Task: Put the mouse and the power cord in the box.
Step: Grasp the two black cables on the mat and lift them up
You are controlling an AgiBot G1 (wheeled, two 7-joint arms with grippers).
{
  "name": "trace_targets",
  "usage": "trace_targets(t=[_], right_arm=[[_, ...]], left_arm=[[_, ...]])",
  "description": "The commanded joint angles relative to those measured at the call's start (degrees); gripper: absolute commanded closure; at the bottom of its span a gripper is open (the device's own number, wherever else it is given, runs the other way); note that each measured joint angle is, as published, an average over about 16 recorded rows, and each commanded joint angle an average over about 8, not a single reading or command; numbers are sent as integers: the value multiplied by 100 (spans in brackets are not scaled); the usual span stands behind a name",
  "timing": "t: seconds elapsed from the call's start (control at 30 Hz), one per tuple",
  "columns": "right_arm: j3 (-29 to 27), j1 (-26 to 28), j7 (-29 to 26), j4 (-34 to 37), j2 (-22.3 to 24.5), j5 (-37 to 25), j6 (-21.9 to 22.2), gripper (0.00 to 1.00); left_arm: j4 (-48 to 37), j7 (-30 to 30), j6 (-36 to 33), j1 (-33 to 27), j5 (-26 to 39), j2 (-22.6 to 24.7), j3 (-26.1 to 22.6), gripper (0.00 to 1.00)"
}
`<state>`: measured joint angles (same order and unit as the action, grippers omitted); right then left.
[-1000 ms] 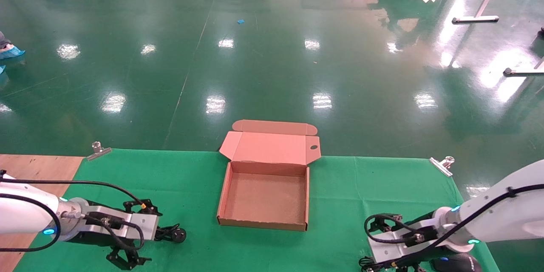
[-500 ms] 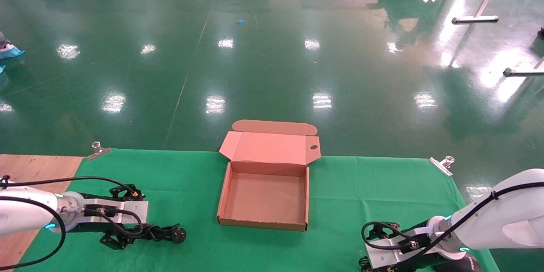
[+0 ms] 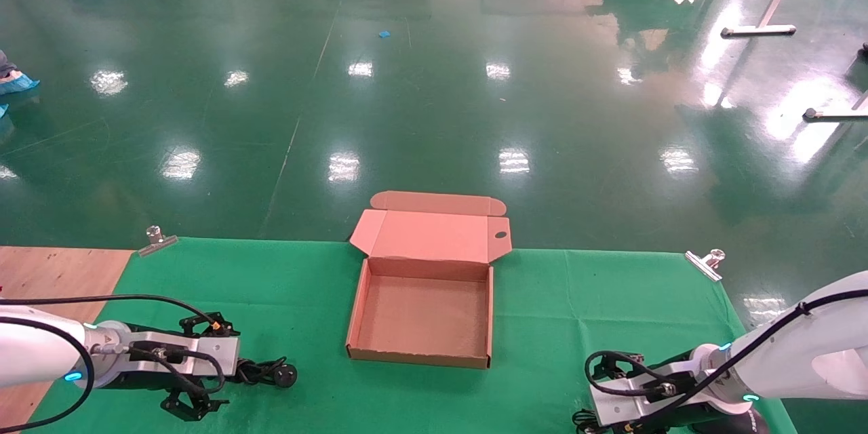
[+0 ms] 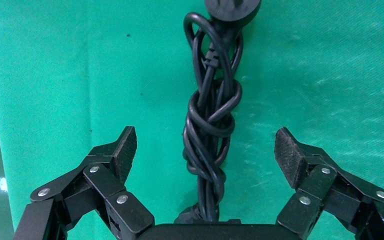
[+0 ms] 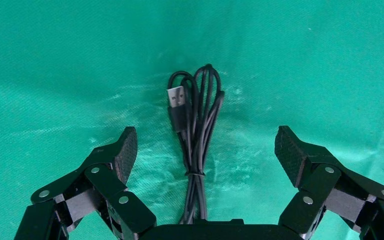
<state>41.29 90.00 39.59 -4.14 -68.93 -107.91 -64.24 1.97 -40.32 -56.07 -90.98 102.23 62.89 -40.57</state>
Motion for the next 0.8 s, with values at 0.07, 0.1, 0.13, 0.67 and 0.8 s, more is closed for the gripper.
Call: trace_targets(t=[0.07, 0.1, 0.13, 0.67, 0.8], right_arm=[[-9, 28, 64, 85, -15, 12, 24, 61], [-13, 34, 78, 106, -18, 17, 29, 73], [-17, 39, 92, 127, -21, 23, 35, 86], [-51, 46, 206, 324, -110, 72, 142, 100], [-49, 44, 222, 347, -126, 67, 144, 100]], left_arm=[[-36, -20, 38, -14, -5, 15, 4, 87], [-44, -24, 56, -17, -5, 23, 4, 96], [-52, -28, 73, -19, -6, 32, 5, 100], [-167, -94, 103, 25, -40, 33, 29, 100], [-174, -109, 100, 36, -49, 29, 36, 100]])
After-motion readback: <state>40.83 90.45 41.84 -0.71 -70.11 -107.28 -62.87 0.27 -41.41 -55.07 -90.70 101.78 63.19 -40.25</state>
